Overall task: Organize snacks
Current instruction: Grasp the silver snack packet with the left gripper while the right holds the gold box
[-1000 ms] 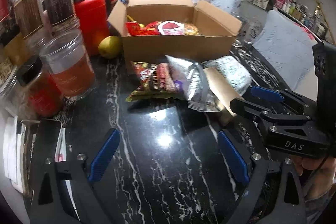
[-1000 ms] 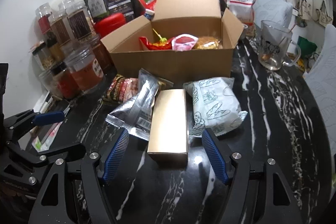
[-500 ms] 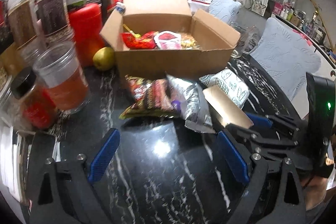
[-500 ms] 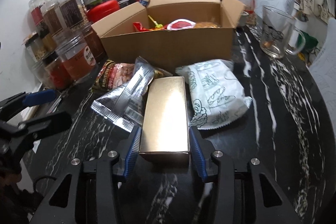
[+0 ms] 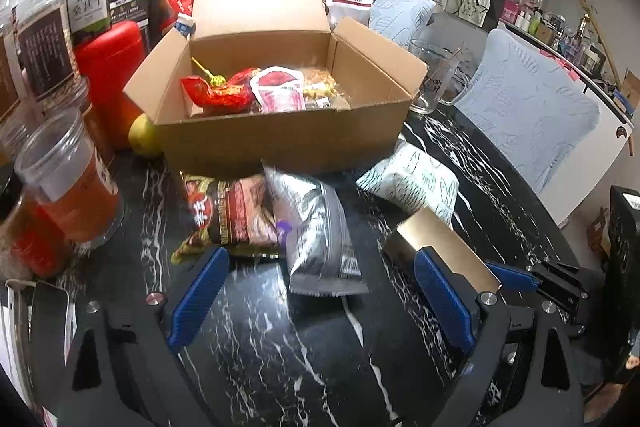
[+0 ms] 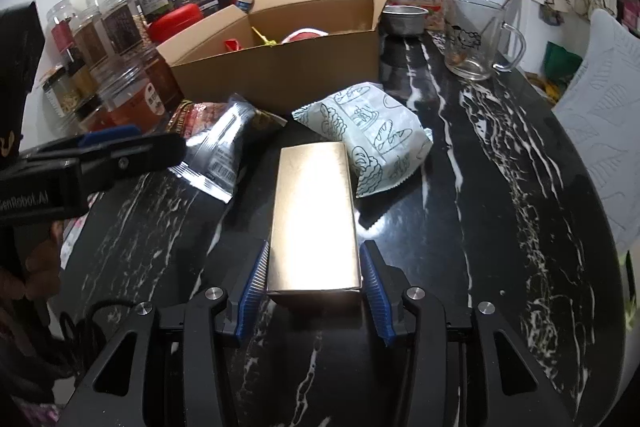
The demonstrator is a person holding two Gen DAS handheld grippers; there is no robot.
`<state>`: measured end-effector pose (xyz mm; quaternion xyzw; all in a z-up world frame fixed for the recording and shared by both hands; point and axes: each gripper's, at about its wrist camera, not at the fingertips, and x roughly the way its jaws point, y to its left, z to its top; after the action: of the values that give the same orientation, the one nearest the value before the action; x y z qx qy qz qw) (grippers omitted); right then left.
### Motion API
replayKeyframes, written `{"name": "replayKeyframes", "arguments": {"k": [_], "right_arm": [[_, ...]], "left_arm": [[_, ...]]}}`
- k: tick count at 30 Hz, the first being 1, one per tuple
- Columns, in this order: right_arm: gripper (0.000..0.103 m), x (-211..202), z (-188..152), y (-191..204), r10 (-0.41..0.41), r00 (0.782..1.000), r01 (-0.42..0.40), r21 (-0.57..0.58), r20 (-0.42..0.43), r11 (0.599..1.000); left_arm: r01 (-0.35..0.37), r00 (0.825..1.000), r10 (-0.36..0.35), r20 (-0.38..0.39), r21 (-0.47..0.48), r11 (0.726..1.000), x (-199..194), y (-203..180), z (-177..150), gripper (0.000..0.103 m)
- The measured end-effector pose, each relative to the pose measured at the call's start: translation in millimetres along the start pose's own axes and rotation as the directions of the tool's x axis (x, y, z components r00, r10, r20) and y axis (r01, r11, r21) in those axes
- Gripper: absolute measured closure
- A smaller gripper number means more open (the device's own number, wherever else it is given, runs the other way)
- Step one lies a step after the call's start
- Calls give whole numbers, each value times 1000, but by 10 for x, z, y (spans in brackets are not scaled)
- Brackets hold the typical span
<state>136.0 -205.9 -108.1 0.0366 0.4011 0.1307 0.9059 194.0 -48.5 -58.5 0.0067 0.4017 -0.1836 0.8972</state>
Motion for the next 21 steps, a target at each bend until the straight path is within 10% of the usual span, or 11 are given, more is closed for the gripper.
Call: {"name": "replayKeyframes", "arguments": {"k": [16,21], "right_arm": [[59,77,88,-128,98,995,-98,-7,32,995],[59,-120,137,-252,79,994,-79,3,73,997]], "left_arm": [[10,999,-10,-48,-7,1000,356,-8,179,8],[1,997,0,-80,13,1000,553,-116,193,26]]}}
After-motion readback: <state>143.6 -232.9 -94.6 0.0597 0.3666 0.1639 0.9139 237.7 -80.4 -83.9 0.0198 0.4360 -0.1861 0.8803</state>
